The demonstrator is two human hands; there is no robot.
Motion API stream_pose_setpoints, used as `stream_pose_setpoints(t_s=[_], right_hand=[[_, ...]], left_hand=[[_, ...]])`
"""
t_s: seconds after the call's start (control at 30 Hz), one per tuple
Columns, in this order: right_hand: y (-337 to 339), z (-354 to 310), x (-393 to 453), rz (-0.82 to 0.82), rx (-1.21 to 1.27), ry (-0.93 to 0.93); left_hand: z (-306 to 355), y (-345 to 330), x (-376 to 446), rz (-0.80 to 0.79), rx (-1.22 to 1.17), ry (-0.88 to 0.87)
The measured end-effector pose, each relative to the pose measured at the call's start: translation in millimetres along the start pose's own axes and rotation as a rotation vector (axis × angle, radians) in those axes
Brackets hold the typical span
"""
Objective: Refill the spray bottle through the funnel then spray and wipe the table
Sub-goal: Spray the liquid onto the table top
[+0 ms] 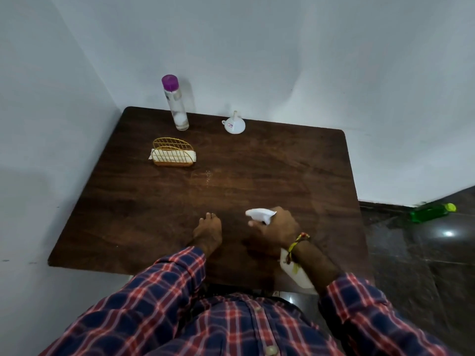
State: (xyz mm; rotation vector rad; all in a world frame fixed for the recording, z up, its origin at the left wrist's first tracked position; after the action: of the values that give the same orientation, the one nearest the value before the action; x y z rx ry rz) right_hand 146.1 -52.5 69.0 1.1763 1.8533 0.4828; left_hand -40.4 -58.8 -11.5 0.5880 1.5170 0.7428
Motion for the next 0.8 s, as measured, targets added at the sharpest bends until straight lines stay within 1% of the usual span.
stream_pose_setpoints(t_s=[0.07, 0.1, 0.23, 0.3, 0.4, 0.47, 0.5, 0.53, 0.6, 0.63, 0.67, 0.73, 0.77, 0.8], right_hand=[[12.9, 24.0, -2.8, 0.168, 0.105, -0.122], [18.8, 26.7, -4.4, 0.209, 0.160, -0.166], [43.2, 28.5, -5.9, 0.227, 0.209, -0.156], [66.5, 37.8, -2.9, 0.332, 0.239, -0.166], [101.6, 40.8, -2.1, 0.484, 0.221, -0.188], [116.9, 58.1, -6.3, 0.556, 0.285, -0.280], [119.1, 71.0, -5.9, 0.567, 0.312, -0.326], [117.9, 78.3, -4.8, 0.540, 0.325, -0.338], [111.7, 77.6, -6.1, 0.458, 0.338, -0.309], [110.5, 73.4, -10.1, 0.448, 0.343, -0.284], [110.8, 71.7, -15.2, 0.481, 0.359, -0.271], [108.8, 82.0, -28.7, 0.615, 0.414, -0.336], [105.6, 82.8, -34.6, 0.642, 0.418, -0.371], [99.0, 80.5, -35.8, 0.606, 0.403, -0.383]], left_hand=[[14.4, 18.8, 5.0, 0.054, -0.006, -0.036], [15.9, 22.0, 6.6, 0.064, -0.009, -0.050], [15.2, 12.6, 3.8, 0.026, 0.026, -0.035], [13.9, 7.6, 2.3, 0.008, 0.071, -0.024], [16.9, 8.3, 1.3, 0.019, 0.117, -0.026], [22.8, 9.9, 0.8, 0.034, 0.138, -0.039], [24.9, 10.5, 0.7, 0.033, 0.145, -0.044], [25.7, 10.9, 1.3, 0.030, 0.144, -0.044], [25.8, 10.2, 2.9, 0.019, 0.145, -0.040], [25.8, 9.2, 3.3, 0.016, 0.152, -0.040], [25.8, 8.3, 3.4, 0.014, 0.160, -0.037], [26.0, 5.9, 2.8, 0.010, 0.186, -0.034], [26.7, 4.6, 2.5, 0.005, 0.199, -0.040], [27.9, 3.2, 2.4, 0.001, 0.208, -0.049]])
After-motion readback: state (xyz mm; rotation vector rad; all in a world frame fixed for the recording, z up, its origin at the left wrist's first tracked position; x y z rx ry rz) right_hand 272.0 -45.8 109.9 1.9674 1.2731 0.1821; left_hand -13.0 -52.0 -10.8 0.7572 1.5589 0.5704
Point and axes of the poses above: each hand's wrist, its own x-axis towards the middle knuckle, its own y-axis out of the back of the hand, z = x × y, the point moved 10 cm from there along x, towards the middle knuckle, and after that the axes turned 9 degrees about x, right-handed, at the moved point
